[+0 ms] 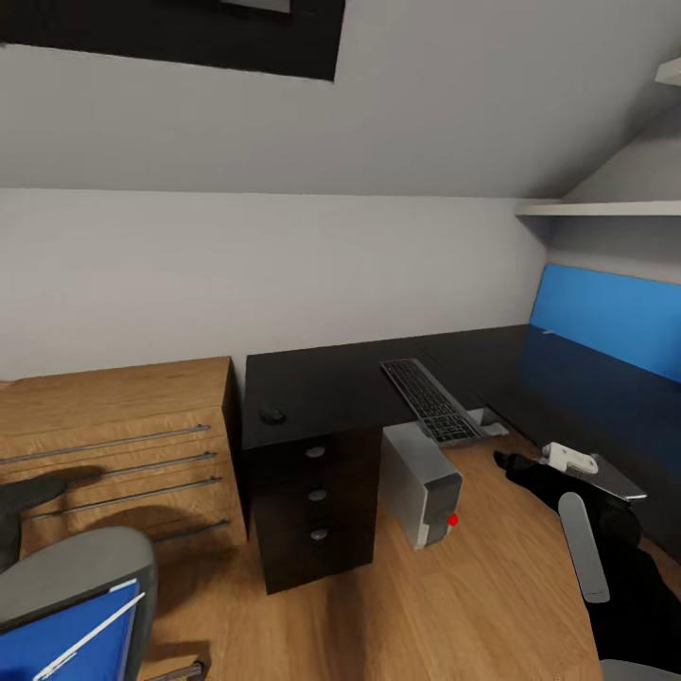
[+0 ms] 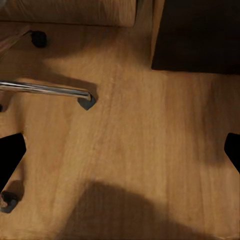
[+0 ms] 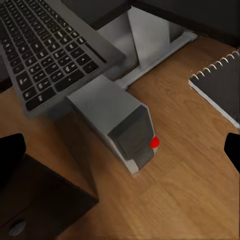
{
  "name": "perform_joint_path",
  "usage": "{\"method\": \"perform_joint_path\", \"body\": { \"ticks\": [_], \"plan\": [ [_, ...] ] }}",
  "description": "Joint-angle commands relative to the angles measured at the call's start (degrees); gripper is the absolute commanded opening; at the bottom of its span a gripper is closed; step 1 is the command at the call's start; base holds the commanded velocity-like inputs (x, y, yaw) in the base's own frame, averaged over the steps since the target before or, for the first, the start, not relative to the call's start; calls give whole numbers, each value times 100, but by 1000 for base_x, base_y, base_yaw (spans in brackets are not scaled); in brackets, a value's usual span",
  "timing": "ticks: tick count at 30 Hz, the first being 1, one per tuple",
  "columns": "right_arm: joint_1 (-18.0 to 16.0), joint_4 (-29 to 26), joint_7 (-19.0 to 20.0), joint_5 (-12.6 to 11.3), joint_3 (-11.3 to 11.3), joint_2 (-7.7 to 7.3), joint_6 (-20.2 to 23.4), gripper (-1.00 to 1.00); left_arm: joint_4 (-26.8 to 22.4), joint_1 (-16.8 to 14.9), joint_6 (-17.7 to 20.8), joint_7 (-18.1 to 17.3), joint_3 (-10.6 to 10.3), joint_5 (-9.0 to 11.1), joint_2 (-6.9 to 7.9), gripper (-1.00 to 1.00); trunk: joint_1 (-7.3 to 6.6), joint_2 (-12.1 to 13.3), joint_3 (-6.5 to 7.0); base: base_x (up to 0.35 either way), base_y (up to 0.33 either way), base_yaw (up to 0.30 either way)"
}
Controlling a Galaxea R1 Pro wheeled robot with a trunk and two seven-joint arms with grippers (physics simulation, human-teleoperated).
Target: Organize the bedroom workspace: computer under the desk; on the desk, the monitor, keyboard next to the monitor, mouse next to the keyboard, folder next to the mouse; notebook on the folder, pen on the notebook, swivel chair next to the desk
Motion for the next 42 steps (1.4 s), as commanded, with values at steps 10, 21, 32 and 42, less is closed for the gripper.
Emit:
{"method": "perform_joint_path", "body": {
  "ticks": [10, 21, 32, 42],
  "plan": [
    [-3, -6, -42, -61, 44, 6, 5, 100, -10, -4, -37, 15, -23, 37, 4, 100, -4, -3, -8, -182, 36, 16],
    [-3, 40, -55, -28, 103, 136, -24, 100, -10, -4, -39, 14, -44, 4, -2, 100, -4, -3, -8, -1, 0, 0],
    [89, 89, -59, 698, 171, 496, -394, 100, -10, -1, -46, 14, -54, -1, -3, 100, -4, -3, -8, 0, 0, 0],
    [170, 398, -257, 2279, 453, 866, -1126, 100, -10, -4, -54, 14, -61, -2, -3, 100, -4, -3, -8, 0, 0, 0]
  ]
}}
